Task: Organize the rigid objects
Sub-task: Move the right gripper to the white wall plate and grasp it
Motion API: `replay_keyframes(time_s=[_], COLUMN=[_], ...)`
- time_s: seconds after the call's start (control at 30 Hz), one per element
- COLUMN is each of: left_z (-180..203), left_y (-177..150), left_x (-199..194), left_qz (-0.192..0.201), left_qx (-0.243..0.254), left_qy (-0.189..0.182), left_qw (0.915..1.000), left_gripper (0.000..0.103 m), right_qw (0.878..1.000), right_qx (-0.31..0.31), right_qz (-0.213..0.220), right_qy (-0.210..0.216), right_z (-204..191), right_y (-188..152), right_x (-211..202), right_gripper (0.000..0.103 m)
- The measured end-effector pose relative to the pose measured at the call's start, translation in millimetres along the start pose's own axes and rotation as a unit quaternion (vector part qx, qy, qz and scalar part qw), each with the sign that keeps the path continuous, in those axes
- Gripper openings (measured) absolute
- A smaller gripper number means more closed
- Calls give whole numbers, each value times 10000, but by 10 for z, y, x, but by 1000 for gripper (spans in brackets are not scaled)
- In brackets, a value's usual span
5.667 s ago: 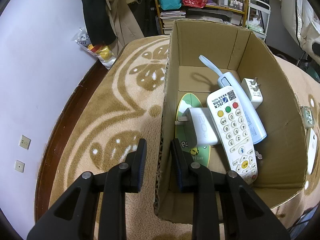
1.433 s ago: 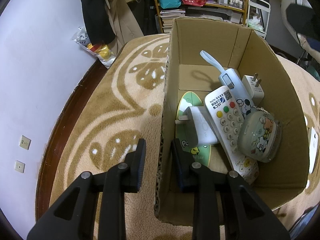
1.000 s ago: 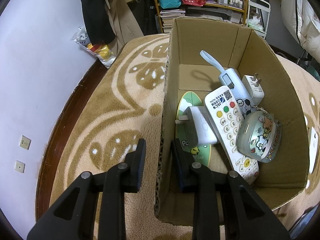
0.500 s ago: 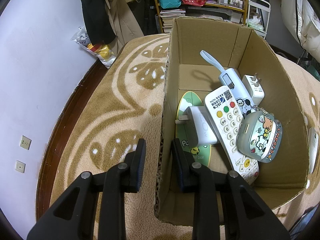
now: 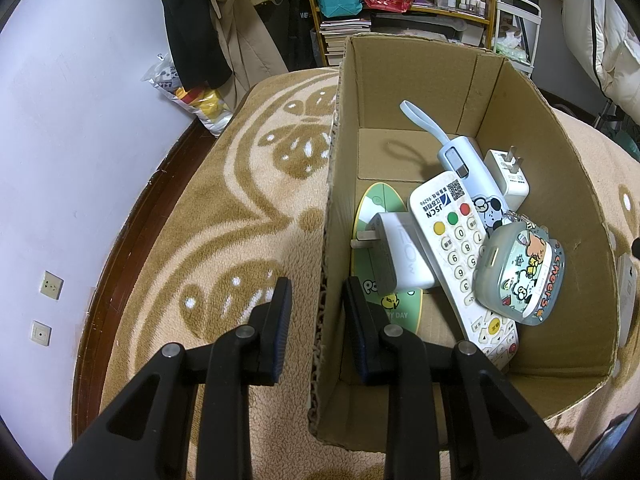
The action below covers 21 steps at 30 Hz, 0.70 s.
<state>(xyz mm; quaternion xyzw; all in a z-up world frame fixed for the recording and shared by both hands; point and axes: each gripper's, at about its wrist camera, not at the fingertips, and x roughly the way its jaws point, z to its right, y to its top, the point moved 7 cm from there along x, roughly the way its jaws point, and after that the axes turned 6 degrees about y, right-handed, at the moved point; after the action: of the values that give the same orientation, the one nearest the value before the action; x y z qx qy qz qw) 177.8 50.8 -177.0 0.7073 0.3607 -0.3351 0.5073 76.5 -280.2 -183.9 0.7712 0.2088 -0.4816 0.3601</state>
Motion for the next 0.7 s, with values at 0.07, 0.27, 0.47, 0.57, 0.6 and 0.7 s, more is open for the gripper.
replay_keyframes(time_s=[0.07,0.27,0.47,0.57,0.6,0.7], left_z=[-2,0,-2,-3,-1,-1], left_y=[-1,1,-6,-6,-4,-1], left_x=[0,1,-6,-6,-7,-5], left_qz=[-1,-2,0,0,0,1], left_qx=[-1,-1,5,2,5,5], left_qy=[1,2,7,1,3,7], left_qw=[10000,10000,10000,10000,10000,10000], left_gripper=[27,27,27,27,27,27], right_qw=[9998,9993,9987,9986,9987,9984], right_qx=[151,248,-48,-68,-37,-84], right_qz=[-94,-259,-358,-230,-186,-167], right_qy=[-92,-128,-360,-461,-477,-527], right_z=[64,126,80,63,67,71], right_y=[-33,-54,-82,-69,-68,-63], right_x=[31,98,152,139,139,156], right_gripper=[103,78,61,52,52,53])
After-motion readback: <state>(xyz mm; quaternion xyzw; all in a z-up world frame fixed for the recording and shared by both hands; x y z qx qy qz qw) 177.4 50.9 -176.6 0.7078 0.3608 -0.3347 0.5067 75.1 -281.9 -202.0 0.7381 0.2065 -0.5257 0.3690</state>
